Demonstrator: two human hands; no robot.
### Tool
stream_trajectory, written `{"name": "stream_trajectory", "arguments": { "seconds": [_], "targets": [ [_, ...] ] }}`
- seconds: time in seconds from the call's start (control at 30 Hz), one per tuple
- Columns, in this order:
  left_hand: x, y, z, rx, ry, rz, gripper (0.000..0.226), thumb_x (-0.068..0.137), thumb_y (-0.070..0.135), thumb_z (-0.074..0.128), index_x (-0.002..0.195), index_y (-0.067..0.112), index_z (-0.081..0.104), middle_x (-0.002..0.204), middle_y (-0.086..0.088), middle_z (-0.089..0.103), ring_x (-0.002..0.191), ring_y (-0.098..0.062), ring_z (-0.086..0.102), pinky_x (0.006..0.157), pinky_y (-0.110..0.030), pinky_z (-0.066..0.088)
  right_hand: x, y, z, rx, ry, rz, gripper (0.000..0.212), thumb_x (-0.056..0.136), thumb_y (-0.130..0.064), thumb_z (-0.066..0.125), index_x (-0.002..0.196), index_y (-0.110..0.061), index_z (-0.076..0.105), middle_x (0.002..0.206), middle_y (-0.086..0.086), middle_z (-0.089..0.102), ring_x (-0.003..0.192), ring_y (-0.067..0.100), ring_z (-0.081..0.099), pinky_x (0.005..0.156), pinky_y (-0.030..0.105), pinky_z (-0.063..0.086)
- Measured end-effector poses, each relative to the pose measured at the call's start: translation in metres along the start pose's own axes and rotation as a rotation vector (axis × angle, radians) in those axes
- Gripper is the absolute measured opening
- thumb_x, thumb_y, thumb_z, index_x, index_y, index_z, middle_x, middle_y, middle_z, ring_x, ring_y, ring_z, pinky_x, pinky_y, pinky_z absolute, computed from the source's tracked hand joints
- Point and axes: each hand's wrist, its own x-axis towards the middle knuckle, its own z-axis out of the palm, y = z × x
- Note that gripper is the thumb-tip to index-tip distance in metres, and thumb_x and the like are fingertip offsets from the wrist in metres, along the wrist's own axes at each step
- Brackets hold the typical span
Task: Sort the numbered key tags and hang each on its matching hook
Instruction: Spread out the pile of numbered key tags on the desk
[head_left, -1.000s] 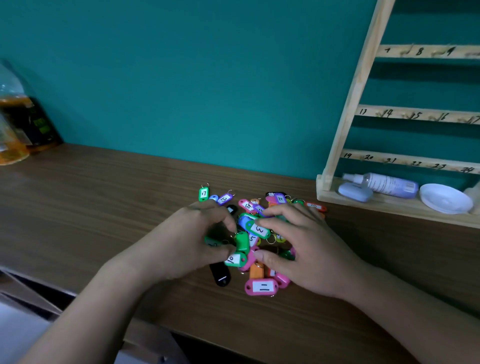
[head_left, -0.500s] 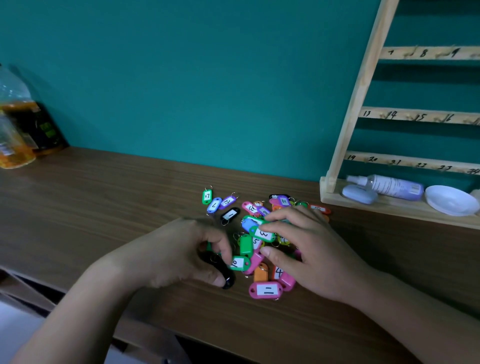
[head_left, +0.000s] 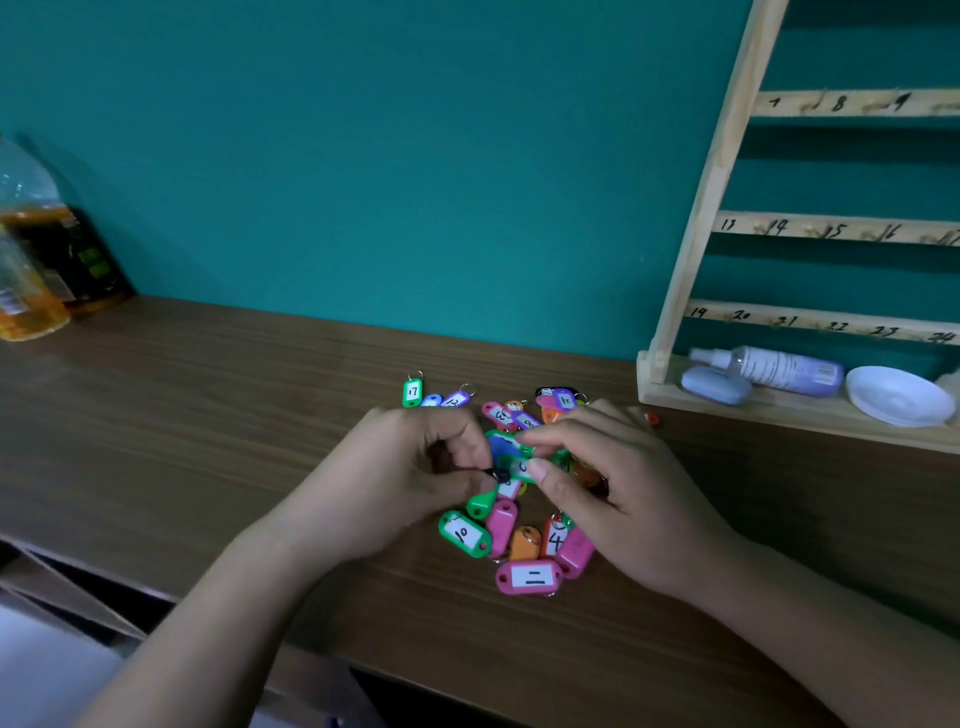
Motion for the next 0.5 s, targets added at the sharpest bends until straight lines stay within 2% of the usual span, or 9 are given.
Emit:
{"name": "stream_trajectory", "arguments": {
  "seconds": [0.13, 0.23, 0.3, 0.5],
  "targets": [
    [0.009, 0.007, 0.014, 0.018, 0.106, 0.090, 0.022, 0.084, 0.006, 0.087, 0.089, 0.025, 0.076, 0.082, 0.012, 0.071, 0.078, -0.010, 0.069, 0.071, -0.008, 0.043, 0.000, -0.001, -0.002, 0.046, 0.019, 0.018, 0.033, 0.098, -0.039, 0.067, 0.129, -0.030, 0.071, 0.104, -0.024, 0.066, 0.107, -0.002, 0.061, 0.095, 0.030, 0.049],
    [0.012, 0.008, 0.017, 0.009, 0.176, 0.124, 0.024, 0.083, 0.003, 0.087, 0.091, 0.023, 0.078, 0.084, 0.009, 0.070, 0.081, -0.012, 0.069, 0.074, -0.011, 0.043, -0.001, -0.001, -0.004, 0.147, 0.052, 0.069, 0.040, 0.093, -0.036, 0.071, 0.132, -0.033, 0.069, 0.100, -0.024, 0.068, 0.105, 0.002, 0.066, 0.090, 0.018, 0.051],
    [0.013, 0.008, 0.017, -0.007, 0.215, 0.124, 0.026, 0.081, 0.003, 0.088, 0.088, 0.026, 0.078, 0.087, 0.009, 0.072, 0.086, -0.011, 0.071, 0.076, -0.014, 0.046, -0.002, 0.000, -0.005, 0.226, 0.053, 0.086, 0.041, 0.093, -0.029, 0.075, 0.133, -0.032, 0.069, 0.101, -0.023, 0.072, 0.107, 0.002, 0.068, 0.092, 0.013, 0.050],
    [0.013, 0.006, 0.022, -0.062, 0.195, 0.137, 0.037, 0.077, -0.012, 0.079, 0.084, 0.024, 0.076, 0.095, 0.010, 0.075, 0.090, -0.011, 0.072, 0.078, -0.020, 0.052, -0.004, 0.001, -0.007, 0.285, 0.024, 0.102, 0.034, 0.097, -0.015, 0.077, 0.128, -0.029, 0.073, 0.109, -0.022, 0.075, 0.111, -0.002, 0.069, 0.097, 0.013, 0.049]
  ]
}}
